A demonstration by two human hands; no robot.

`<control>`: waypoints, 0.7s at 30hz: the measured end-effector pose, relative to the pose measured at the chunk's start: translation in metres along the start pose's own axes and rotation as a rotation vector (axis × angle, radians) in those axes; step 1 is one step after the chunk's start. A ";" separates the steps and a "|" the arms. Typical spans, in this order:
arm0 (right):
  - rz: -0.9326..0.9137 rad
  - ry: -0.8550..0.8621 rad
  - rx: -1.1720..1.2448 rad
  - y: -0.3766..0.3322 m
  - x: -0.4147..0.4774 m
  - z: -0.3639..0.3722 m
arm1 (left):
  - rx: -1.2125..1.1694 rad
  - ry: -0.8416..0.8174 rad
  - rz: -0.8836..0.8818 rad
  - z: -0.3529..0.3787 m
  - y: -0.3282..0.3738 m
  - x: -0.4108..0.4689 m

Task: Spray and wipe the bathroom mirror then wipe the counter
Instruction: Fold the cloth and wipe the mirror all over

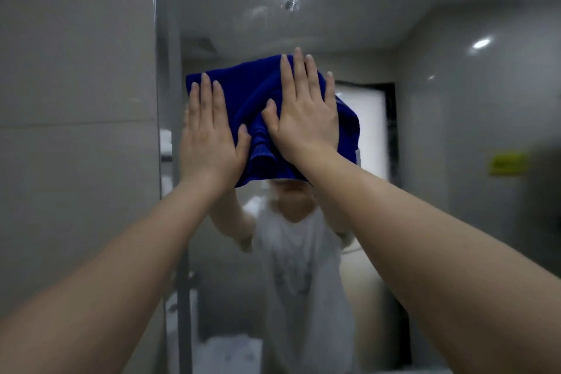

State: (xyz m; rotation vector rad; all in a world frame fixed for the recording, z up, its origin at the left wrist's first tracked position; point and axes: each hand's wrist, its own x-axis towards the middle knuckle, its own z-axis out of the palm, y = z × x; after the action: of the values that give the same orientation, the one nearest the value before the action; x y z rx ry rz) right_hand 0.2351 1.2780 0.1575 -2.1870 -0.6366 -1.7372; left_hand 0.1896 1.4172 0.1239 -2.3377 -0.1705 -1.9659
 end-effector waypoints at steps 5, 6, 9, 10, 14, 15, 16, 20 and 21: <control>-0.070 -0.041 -0.006 -0.003 -0.030 0.005 | -0.006 -0.029 -0.009 0.001 -0.015 -0.027; -0.079 -0.046 0.000 -0.001 -0.038 0.006 | -0.007 -0.029 -0.015 0.002 -0.014 -0.034; -0.097 -0.069 -0.013 0.009 -0.060 0.009 | 0.000 -0.041 -0.020 0.004 -0.005 -0.056; -0.106 -0.076 -0.023 0.014 -0.066 0.009 | 0.000 -0.050 -0.021 0.006 -0.002 -0.060; -0.203 -0.093 -0.031 0.037 -0.075 0.006 | 0.041 -0.088 -0.005 0.006 0.005 -0.062; -0.217 -0.090 -0.035 0.044 -0.076 0.006 | 0.047 -0.099 0.003 0.005 0.010 -0.062; -0.218 -0.087 -0.044 0.053 -0.076 0.004 | 0.045 -0.111 0.010 0.005 0.018 -0.062; -0.194 -0.093 -0.059 0.104 -0.084 -0.006 | 0.016 -0.118 0.049 0.012 0.068 -0.060; -0.182 -0.090 -0.058 0.121 -0.087 -0.008 | 0.018 -0.114 0.063 0.017 0.084 -0.059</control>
State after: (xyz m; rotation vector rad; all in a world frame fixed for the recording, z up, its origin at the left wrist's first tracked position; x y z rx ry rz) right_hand 0.2726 1.1547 0.0818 -2.3226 -0.8415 -1.7722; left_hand 0.2078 1.3344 0.0640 -2.4135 -0.1196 -1.7961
